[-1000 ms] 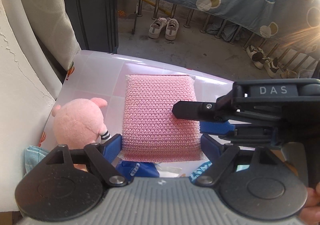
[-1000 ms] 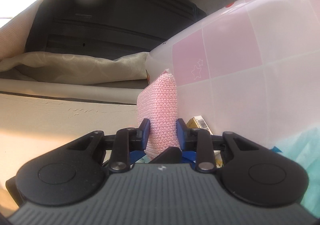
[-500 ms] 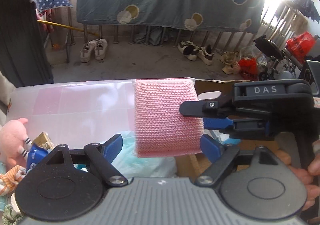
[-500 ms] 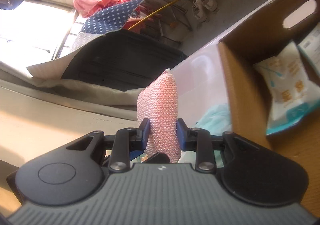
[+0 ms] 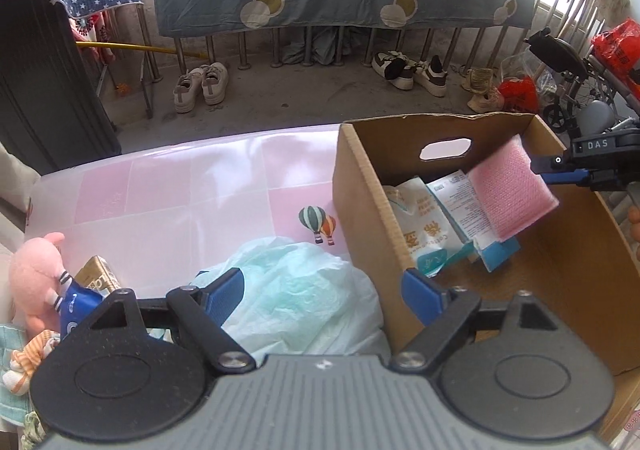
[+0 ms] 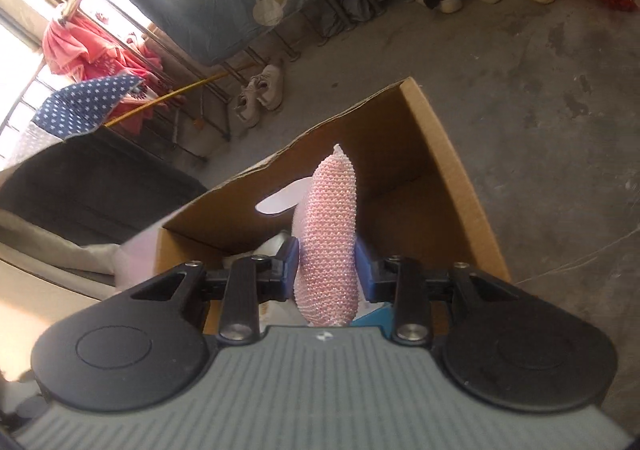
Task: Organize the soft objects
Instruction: 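Carry the pink pad into the cardboard box and open the right gripper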
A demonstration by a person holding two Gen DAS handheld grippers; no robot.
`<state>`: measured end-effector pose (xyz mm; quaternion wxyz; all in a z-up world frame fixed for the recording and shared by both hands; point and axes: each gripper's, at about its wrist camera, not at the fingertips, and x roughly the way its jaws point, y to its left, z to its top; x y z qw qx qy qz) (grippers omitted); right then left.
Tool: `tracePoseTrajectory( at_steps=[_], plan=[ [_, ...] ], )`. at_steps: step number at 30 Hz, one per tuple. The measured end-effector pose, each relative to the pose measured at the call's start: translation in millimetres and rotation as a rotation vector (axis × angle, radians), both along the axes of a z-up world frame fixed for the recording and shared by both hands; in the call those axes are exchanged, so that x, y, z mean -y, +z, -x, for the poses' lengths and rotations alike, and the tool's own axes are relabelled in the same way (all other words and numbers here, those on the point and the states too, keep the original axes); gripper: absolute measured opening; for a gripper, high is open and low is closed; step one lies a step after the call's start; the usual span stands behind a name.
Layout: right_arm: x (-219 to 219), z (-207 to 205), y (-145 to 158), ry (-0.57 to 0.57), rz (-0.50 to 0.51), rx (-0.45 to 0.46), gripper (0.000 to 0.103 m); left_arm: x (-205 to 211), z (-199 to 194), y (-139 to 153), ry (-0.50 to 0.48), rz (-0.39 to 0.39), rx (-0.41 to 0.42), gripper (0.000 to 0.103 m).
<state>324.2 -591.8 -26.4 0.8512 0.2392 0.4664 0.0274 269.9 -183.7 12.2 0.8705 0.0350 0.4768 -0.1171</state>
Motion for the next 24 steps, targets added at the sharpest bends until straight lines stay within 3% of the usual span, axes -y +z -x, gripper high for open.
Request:
tracePoseTrajectory(
  at_steps=[7, 16, 24],
  plan=[
    [-33.7, -6.5, 3.0, 0.041, 0.271, 0.024, 0.034, -43.1, 19.8, 14.4, 0.052, 0.009, 0.037, 0.087],
    [-61.5, 6.1, 6.2, 0.065, 0.074, 0.016, 0.034, -83.7, 51.1, 22.5, 0.112, 0.024, 0.061, 0.087],
    [-69.7, -3.6, -29.5, -0.024, 0.032, -0.086, 0.034, -119.4, 87.7, 23.8, 0.164, 0.018, 0.074, 0.087]
  ],
)
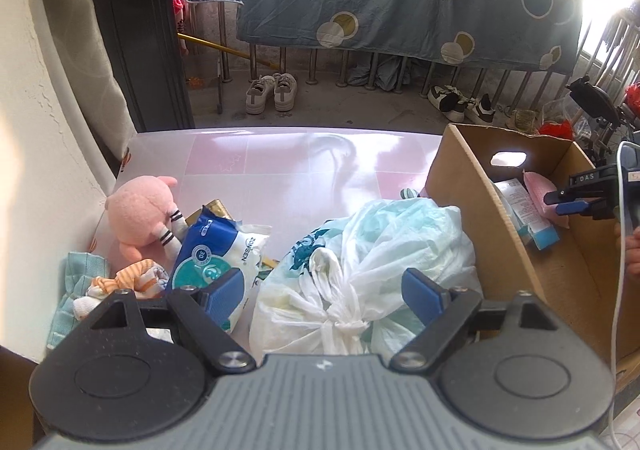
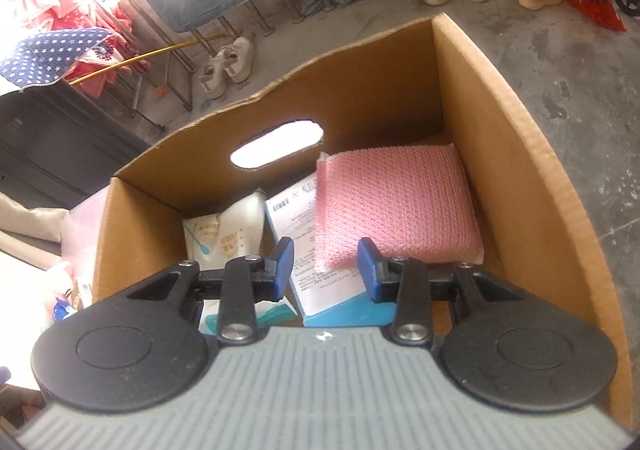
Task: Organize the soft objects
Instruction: 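Carry the pink pad into the cardboard box and open the right gripper, then withdraw the right gripper from the box back toward the table items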
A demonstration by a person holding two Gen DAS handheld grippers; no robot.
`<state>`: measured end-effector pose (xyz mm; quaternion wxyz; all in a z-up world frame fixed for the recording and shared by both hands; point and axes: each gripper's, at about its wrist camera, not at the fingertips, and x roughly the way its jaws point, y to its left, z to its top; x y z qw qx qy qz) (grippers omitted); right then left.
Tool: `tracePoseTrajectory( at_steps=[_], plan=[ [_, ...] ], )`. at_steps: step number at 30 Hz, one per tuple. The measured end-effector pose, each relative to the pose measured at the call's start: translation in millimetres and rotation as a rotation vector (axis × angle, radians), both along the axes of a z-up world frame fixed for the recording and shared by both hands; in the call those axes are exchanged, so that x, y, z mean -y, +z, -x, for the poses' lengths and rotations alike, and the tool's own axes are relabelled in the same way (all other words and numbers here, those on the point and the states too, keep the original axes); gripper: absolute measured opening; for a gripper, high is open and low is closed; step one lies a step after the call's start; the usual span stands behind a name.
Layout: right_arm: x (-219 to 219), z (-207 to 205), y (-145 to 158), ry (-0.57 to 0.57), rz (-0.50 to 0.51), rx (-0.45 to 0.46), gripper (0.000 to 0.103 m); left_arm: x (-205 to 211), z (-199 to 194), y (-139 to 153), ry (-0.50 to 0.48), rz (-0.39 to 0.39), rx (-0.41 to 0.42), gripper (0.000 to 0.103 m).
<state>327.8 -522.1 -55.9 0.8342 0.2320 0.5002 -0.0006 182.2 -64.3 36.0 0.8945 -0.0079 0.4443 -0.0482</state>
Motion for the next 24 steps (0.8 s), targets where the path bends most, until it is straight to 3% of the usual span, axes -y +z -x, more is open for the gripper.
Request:
tracePoseTrajectory(
  at_steps=[4, 11, 19, 24],
  plan=[
    [-2.1, 16.4, 6.0, -0.021, -0.075, 0.027, 0.034, -25.6, 22.8, 2.1, 0.044, 0.004, 0.025, 0.087],
    [-40.2, 54.9, 62.6, 0.084, -0.129, 0.125, 0.035, -69.0, 65.6, 8.3, 0.128, -0.012, 0.086, 0.087],
    [-146.2, 73.9, 115.1, 0.314, -0.25, 0.173, 0.041, -110.3, 111.6, 13.8, 0.225, -0.11, 0.177, 0.087],
    [-220.8, 71.7, 126.5, 0.451, -0.305, 0.164, 0.041, -133.7, 135.4, 14.5, 0.271, -0.153, 0.215, 0.087]
  ],
)
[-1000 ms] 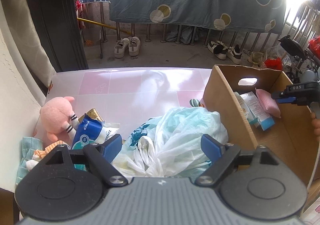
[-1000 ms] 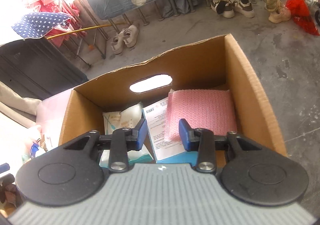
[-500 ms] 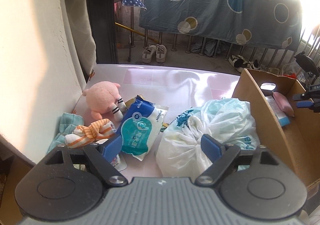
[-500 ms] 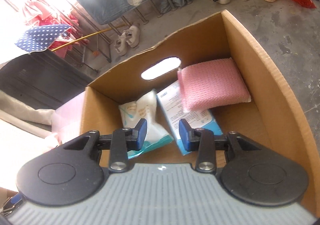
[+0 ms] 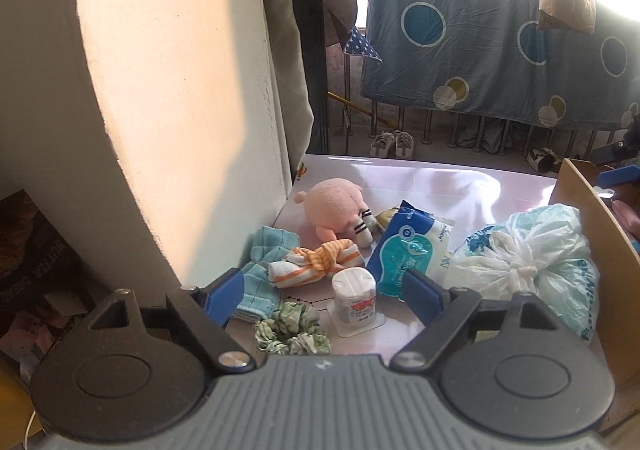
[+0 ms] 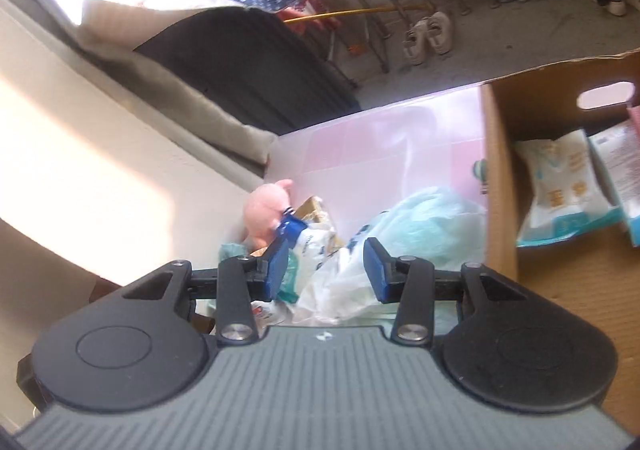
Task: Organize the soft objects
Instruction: 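Withdraw the right gripper from the box back toward the table items, then grasp the blue-and-white ZONSEN wet-wipes pack with the right gripper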
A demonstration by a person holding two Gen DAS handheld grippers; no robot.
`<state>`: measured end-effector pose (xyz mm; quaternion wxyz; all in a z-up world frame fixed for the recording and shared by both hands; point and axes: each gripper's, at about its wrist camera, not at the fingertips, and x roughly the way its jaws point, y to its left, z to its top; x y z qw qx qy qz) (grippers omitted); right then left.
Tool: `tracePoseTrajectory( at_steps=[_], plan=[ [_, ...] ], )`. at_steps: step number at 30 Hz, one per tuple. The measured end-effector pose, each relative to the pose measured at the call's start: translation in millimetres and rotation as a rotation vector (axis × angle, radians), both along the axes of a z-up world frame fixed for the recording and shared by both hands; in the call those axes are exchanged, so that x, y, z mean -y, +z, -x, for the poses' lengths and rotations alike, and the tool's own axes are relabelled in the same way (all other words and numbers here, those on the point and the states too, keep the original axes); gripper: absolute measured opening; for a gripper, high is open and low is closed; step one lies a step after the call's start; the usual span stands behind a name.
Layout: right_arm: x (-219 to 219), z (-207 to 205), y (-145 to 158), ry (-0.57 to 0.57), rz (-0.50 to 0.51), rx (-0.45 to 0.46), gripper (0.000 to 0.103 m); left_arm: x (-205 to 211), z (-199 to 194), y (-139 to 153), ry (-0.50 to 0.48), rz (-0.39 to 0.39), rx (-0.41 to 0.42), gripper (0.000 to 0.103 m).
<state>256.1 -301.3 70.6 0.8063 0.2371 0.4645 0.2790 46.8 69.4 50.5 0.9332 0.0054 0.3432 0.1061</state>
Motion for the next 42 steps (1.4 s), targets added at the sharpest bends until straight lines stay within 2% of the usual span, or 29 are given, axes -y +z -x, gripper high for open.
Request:
tracePoseTrajectory(
  at_steps=[7, 11, 13, 16, 21, 26, 31, 34, 38, 42],
  plan=[
    [-93.9, -10.3, -3.7, 0.158, -0.006, -0.013, 0.046, -27.8, 14.4, -11.7, 0.076, -0.048, 0.016, 0.087],
    [-139.2, -20.4, -6.3, 0.223, 0.03, 0.001, 0.051, -46.7, 16.1, -21.0, 0.118, -0.033, 0.015, 0.087],
    [-164.2, -34.9, -8.9, 0.254, 0.054, 0.017, 0.057, -58.0, 17.0, -25.0, 0.14, -0.019, 0.013, 0.087],
    [-199.2, -62.4, -14.4, 0.283, 0.094, 0.051, 0.075, -75.5, 17.2, -30.2, 0.18, -0.015, 0.005, 0.087],
    [-268.5, -114.6, -47.8, 0.337, 0.223, 0.098, 0.08, -105.7, 15.4, -38.8, 0.248, -0.002, -0.005, 0.087],
    [-319.6, -146.9, -94.2, 0.347, 0.336, 0.085, 0.08, -128.2, 16.5, -44.8, 0.304, 0.008, -0.011, 0.087],
    [-299.5, -142.0, -102.1, 0.325, 0.271, 0.028, 0.08, -133.2, 11.9, -49.3, 0.279, 0.001, 0.006, 0.087],
    [-263.8, -134.9, -103.6, 0.271, 0.323, 0.004, 0.08, -129.9, 4.7, -55.5, 0.256, 0.017, 0.002, 0.087],
    [-216.4, -140.0, -121.5, 0.163, 0.398, -0.094, 0.08, -121.0, -0.9, -63.3, 0.222, 0.074, -0.007, 0.087],
    [-185.0, -142.2, -137.6, 0.12, 0.283, -0.207, 0.078, -103.7, -13.4, -71.7, 0.157, 0.061, -0.03, 0.087]
  ],
)
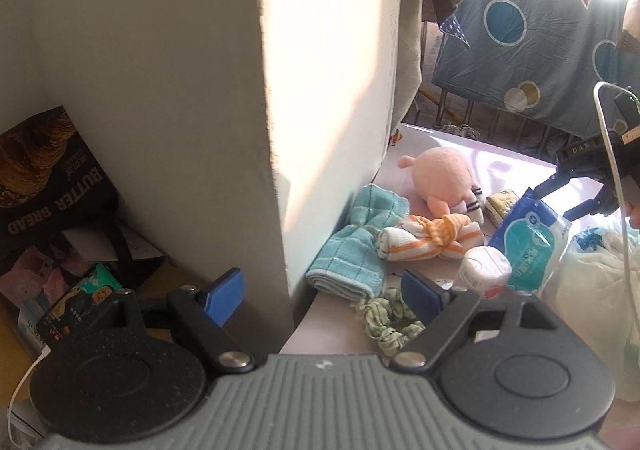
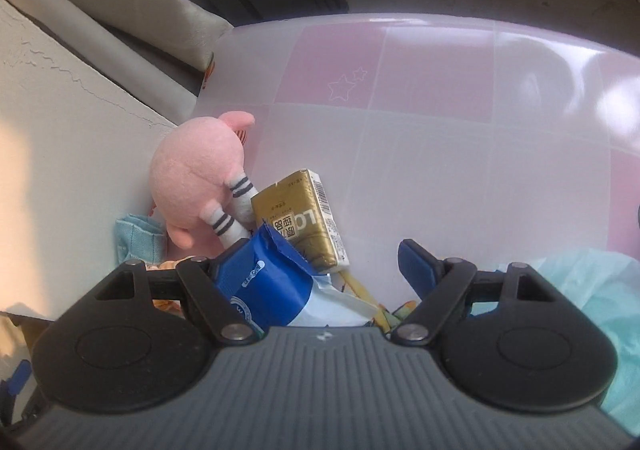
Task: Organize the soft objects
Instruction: 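Grasp the blue-and-white ZONSEN wet-wipes pack with the right gripper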
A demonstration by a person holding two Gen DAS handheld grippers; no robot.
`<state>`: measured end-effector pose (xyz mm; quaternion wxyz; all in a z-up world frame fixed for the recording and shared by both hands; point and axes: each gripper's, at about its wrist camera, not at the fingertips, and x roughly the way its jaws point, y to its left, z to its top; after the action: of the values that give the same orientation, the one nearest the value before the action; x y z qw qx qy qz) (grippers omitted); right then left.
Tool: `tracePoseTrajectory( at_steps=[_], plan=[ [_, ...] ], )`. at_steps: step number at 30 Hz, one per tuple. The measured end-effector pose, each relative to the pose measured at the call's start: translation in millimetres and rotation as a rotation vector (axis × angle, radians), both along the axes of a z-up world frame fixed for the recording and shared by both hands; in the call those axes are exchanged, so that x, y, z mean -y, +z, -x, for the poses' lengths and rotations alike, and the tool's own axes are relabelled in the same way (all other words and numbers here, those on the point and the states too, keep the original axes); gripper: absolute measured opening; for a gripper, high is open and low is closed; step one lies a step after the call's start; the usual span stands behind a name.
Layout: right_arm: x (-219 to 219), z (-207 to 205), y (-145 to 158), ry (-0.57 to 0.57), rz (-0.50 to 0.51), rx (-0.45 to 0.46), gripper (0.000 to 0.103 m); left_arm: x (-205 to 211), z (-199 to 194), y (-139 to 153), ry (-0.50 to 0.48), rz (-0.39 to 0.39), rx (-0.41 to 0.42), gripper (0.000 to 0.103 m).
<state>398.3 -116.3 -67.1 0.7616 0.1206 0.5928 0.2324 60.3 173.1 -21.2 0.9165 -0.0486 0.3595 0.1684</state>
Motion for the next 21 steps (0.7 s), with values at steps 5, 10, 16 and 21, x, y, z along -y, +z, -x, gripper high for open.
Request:
tracePoseTrajectory(
  at_steps=[5, 10, 16, 21],
  plan=[
    [15.2, 5.9, 1.1, -0.032, -0.041, -0.012, 0.078, 36.0, -34.1, -6.0, -0.185, -0.087, -0.049, 0.086],
    [20.7, 2.1, 3.2, -0.033, -0.095, -0.071, 0.078, 83.5, -73.0, -6.0, -0.437, -0.081, -0.081, 0.088],
    [14.8, -8.4, -7.2, 0.013, -0.124, -0.133, 0.078, 125.0, -121.4, -27.1, -0.542, -0.133, -0.146, 0.088],
    [15.0, -14.4, -21.8, 0.019, -0.181, -0.212, 0.076, 137.5, -147.0, -39.4, -0.589, -0.114, -0.166, 0.088]
  ],
)
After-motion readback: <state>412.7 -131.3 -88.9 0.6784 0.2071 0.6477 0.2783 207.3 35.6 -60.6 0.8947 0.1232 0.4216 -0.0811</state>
